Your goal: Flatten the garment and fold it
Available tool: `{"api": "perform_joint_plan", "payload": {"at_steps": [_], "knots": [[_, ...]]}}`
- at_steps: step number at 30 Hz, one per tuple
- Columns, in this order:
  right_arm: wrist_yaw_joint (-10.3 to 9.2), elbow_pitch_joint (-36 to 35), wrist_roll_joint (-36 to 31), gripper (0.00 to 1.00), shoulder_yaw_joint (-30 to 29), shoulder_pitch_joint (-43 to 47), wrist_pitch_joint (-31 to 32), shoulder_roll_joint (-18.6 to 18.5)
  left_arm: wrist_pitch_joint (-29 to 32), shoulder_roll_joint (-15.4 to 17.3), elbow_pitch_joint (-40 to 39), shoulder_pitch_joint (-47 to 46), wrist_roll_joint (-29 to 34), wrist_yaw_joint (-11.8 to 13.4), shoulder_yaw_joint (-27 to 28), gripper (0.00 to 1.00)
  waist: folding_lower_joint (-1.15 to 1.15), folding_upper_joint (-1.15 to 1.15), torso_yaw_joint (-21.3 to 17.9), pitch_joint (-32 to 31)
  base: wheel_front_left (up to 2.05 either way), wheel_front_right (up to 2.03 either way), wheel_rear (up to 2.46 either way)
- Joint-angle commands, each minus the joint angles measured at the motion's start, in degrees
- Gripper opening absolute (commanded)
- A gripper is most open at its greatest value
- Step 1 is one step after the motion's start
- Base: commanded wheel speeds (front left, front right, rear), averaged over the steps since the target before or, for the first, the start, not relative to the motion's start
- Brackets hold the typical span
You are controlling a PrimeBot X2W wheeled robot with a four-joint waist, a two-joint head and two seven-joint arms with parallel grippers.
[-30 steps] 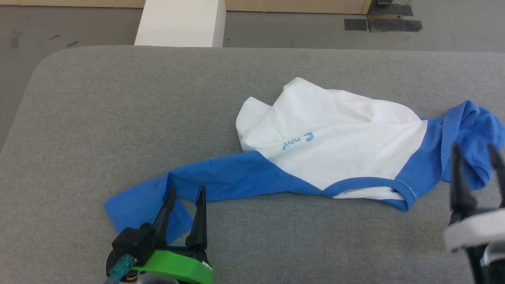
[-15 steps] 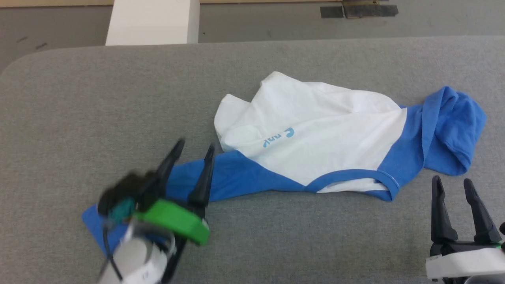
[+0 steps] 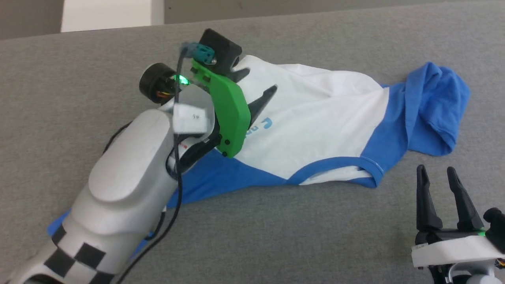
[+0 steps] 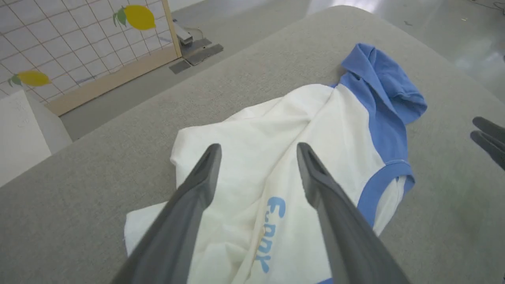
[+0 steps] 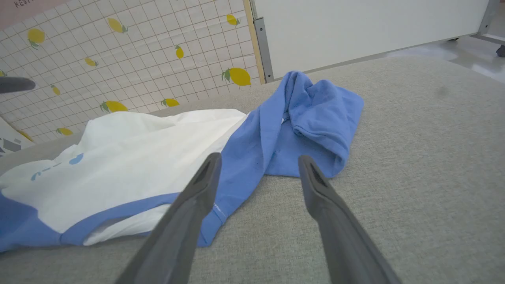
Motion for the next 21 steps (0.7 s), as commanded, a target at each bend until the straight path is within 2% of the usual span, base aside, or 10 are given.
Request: {"api": "perform_joint_plan", "payload": {"at_steps": [1,4,12,13,14,21], "knots": [[-0.09,0.3,0.5,1.00,0.1,-1.1,-0.6,0.0,2.1,1.1,1.6,-1.4,-1.2,-0.4,-1.3,1.00,0.00,0.00,-1.8,1.4,0.00,0.00,0.00],[-0.09,0.9,0.9,1.00,0.3,-1.9,-1.1,0.0,5.3,3.3,5.2,-3.4,-2.2,-0.4,-5.0,1.00,0.00,0.00,-3.3,2.2,0.00,0.00,0.00],[-0.09,2.4,1.6,1.00,1.7,-3.6,-1.9,0.0,5.5,6.1,15.7,-3.0,-1.6,-0.4,-8.6,1.00,0.00,0.00,-6.8,4.0,0.00,0.00,0.00],[-0.09,2.5,1.7,1.00,1.8,-3.7,-2.0,0.0,5.9,6.3,16.4,-2.6,-2.2,-0.4,-9.4,0.87,0.00,0.00,-7.1,4.1,0.00,0.00,0.00],[-0.09,2.7,1.8,1.00,1.8,-3.8,-2.1,0.0,6.6,6.5,17.0,-2.1,-3.5,-0.4,-10.0,0.00,0.00,0.00,-7.3,4.3,0.00,0.00,0.00],[-0.09,2.8,1.7,1.00,0.9,-3.6,-2.5,0.0,3.4,8.3,14.9,-4.9,-7.8,-0.4,-9.1,0.00,0.00,0.00,-7.1,4.5,0.00,0.00,0.00]]}}
